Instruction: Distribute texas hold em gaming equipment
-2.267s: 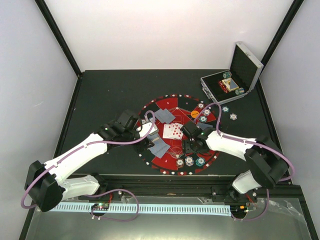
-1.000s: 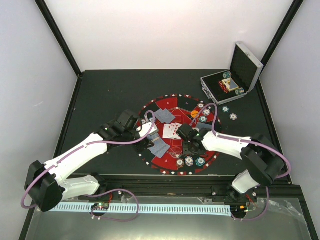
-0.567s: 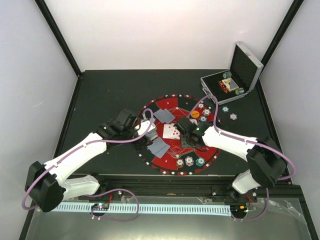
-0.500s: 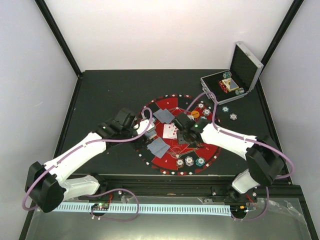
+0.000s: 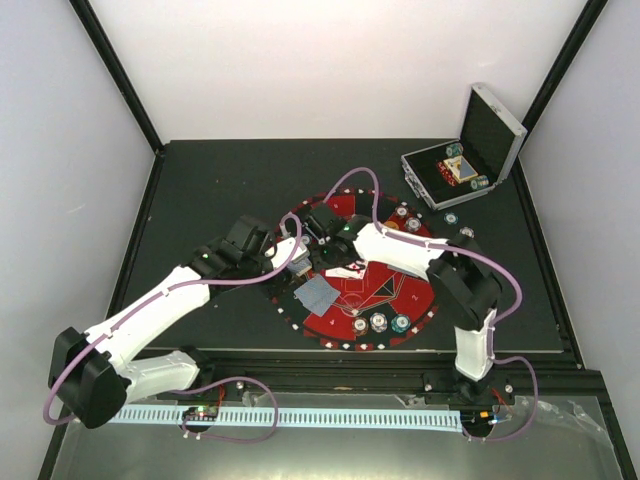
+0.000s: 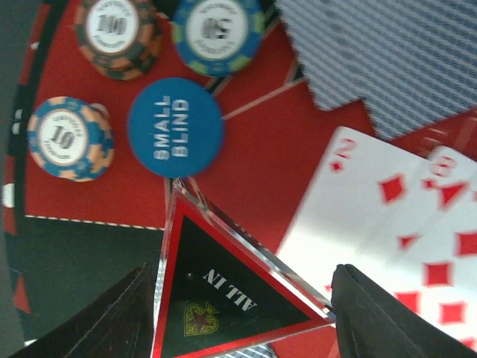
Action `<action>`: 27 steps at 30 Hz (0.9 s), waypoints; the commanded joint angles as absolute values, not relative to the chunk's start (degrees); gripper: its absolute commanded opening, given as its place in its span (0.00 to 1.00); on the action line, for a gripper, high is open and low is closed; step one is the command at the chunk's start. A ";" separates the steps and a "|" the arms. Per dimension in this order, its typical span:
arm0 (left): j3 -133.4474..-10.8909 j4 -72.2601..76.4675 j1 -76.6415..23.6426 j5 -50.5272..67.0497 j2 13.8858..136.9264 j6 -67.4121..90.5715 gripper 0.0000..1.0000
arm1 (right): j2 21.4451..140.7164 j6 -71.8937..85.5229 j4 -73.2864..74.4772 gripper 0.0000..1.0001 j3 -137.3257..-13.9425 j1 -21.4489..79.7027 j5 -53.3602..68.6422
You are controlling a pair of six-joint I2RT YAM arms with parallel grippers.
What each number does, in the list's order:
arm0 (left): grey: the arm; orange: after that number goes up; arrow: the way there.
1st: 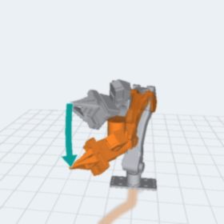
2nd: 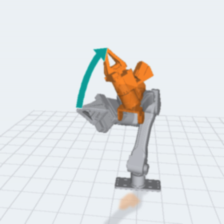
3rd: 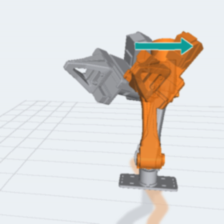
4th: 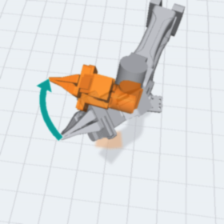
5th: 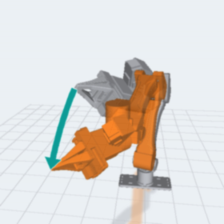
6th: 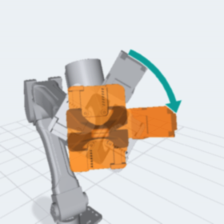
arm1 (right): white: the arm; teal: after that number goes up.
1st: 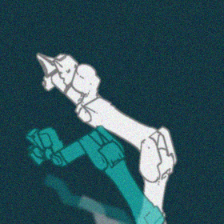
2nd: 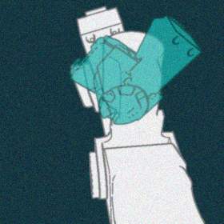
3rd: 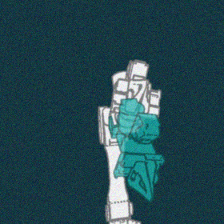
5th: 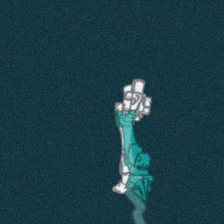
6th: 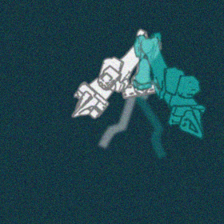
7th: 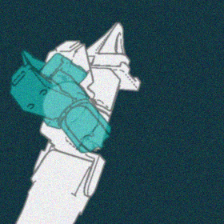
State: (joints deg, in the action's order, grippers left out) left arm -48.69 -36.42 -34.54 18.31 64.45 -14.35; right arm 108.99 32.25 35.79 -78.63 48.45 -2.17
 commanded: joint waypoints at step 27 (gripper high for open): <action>-49.45 -35.52 -34.03 19.34 63.00 -14.14 0.38 | 122.24 32.76 33.14 0.49 -91.03 50.07 2.99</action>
